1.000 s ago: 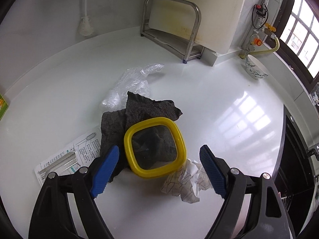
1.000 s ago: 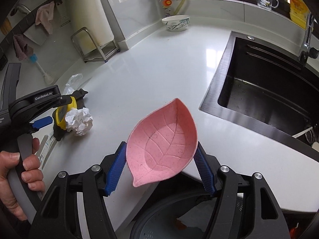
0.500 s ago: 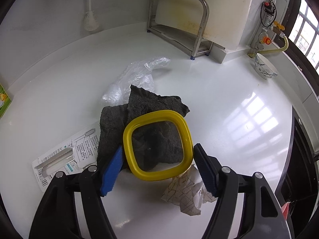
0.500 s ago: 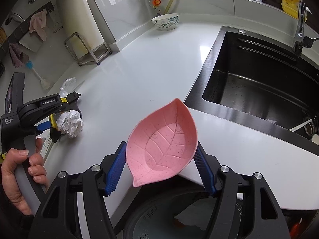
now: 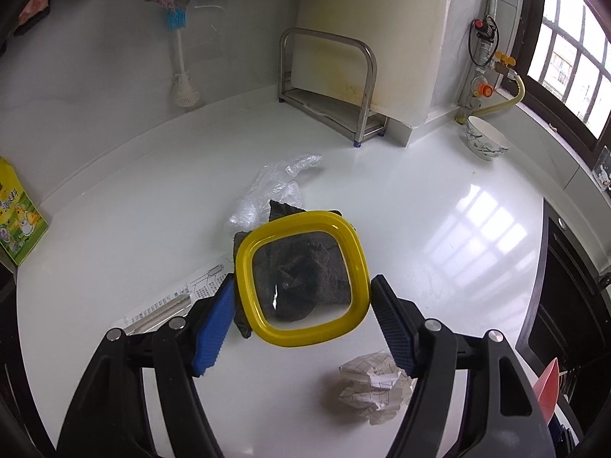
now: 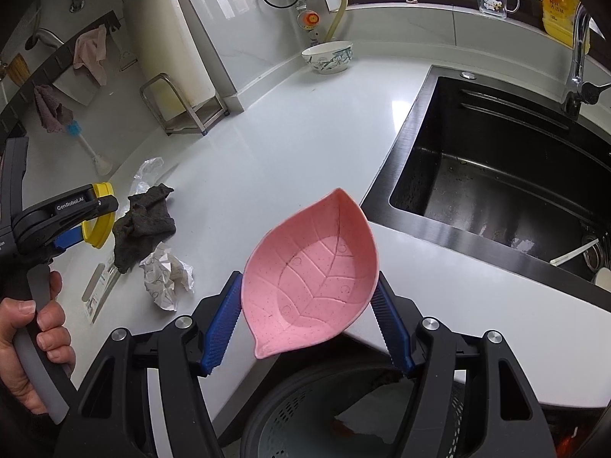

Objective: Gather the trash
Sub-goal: 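Carry the pink dish and yellow container over the basket with both tools, then open both tools to drop dish and container into the basket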

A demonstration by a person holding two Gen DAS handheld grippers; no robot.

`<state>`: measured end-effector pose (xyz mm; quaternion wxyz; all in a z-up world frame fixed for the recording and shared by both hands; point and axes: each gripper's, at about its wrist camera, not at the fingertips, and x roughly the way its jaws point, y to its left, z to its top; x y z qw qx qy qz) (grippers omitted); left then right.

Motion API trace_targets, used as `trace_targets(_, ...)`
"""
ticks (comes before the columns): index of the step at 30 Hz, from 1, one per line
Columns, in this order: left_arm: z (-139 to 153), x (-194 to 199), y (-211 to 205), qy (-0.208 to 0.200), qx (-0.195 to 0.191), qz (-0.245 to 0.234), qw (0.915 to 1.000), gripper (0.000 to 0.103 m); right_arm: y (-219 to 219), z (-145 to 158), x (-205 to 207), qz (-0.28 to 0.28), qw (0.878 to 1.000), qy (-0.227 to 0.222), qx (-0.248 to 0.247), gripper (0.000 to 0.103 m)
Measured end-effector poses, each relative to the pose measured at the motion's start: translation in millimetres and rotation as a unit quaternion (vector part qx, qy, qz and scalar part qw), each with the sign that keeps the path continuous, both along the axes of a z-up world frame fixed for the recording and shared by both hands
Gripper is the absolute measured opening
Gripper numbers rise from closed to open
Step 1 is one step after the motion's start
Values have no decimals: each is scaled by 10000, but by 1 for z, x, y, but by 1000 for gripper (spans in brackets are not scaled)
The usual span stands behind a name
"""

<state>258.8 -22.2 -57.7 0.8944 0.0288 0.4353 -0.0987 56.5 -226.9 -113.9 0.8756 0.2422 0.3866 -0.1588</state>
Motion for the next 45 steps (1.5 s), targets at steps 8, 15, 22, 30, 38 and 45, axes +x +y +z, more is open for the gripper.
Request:
trace_targets(8,26,-50,16,-209,62,152,9996,68,5,20,-23,414,9990,-124,-101,64)
trace_targets(15,35,-113,25,-219,161,346,9990,68,8,30,-49,947,9953,-167,-127,64)
trace_targets(22,30,-183,17,-88,206,267,9994,68,6,26,-83,1382,9903,-92,-122,64)
trace_targets(30,0,-254,-8,266,234,-207,9992,68,0,9,-122,1818,9832,143,-92,64)
trace_targets(38,-44,-287,-37,636,336,-671,9952,68,-4,-21,-143,2151,9751,545,-6,64)
trace_targets(45,-78,-290,-48,891,351,-703,9929,69,-4,-57,-146,2340,9673,972,138,64)
